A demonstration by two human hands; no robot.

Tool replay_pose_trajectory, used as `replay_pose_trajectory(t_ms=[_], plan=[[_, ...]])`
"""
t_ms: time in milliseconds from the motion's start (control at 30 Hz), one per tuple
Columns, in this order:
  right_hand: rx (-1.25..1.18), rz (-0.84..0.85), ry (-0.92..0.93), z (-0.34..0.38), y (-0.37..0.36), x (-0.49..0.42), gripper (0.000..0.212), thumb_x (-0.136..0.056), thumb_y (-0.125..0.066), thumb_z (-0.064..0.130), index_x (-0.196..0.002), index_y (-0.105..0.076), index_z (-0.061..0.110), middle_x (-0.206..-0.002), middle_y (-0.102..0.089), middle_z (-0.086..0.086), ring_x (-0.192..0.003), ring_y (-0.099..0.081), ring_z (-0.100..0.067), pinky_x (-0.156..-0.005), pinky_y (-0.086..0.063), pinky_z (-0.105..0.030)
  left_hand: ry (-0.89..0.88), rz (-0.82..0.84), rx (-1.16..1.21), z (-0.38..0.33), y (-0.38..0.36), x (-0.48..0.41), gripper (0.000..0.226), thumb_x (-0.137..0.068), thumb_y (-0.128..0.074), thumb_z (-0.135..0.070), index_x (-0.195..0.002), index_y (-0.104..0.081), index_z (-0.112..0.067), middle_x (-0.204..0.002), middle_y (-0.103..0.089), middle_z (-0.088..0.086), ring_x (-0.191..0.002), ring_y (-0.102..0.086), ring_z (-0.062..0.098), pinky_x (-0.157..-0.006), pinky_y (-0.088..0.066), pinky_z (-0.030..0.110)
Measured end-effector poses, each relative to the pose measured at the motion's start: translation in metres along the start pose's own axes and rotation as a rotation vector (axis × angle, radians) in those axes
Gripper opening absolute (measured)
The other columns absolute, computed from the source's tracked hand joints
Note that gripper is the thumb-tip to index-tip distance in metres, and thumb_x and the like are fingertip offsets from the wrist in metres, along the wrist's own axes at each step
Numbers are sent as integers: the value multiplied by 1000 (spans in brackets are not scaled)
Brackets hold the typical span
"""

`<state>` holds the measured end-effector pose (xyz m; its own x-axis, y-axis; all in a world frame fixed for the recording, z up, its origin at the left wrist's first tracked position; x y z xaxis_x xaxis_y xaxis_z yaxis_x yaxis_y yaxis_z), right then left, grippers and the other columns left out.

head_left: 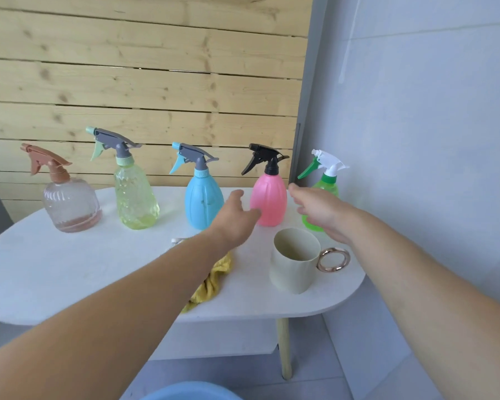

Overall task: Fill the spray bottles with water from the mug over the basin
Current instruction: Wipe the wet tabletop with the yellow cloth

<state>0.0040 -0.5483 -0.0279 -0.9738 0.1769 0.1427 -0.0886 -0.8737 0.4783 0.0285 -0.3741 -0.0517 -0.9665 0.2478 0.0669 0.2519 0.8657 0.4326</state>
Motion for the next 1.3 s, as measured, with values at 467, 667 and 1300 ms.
replay_pose_trajectory(t_ms=[467,667,1300], plan=[[-17,97,-26,-5,-21,-39,24,-100,-45,31,-118,-53,18,-144,-45,-16,-134,-43,-32,-113,-37,-47,39,71,29,7,-31,-55,61,-95,-69,-15,-147,-38,-11,-118,-55,5,-111,-57,26,-94,-48,37],[-17,72,-7,-2,-19,-26,25,-100,-44,28,-117,-57,16,-144,-47,-16,-131,-48,-33,-110,-40,-48,60,78,33,11,-29,-54,60,-94,-71,-21,-146,-43,-15,-132,-59,10,-119,-60,31,-104,-50,49],[297,-229,373,67,-16,67,22,-98,-48,29,-110,-65,27,-101,-69,12,-95,-62,-9,-83,-48,-25,-192,-75,-313,9,40,22,35,-95,-64,-31,-128,-60,-22,-122,-64,-2,-110,-61,17,-95,-51,34]])
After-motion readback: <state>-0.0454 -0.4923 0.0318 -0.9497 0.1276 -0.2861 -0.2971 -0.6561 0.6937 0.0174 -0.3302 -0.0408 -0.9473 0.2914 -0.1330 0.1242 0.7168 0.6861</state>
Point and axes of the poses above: each hand's wrist, its own x-axis away from the middle knuckle, its own y-axis out of the back of the hand, z = x × y, the point moved 9 cm from there along -x, towards the middle knuckle
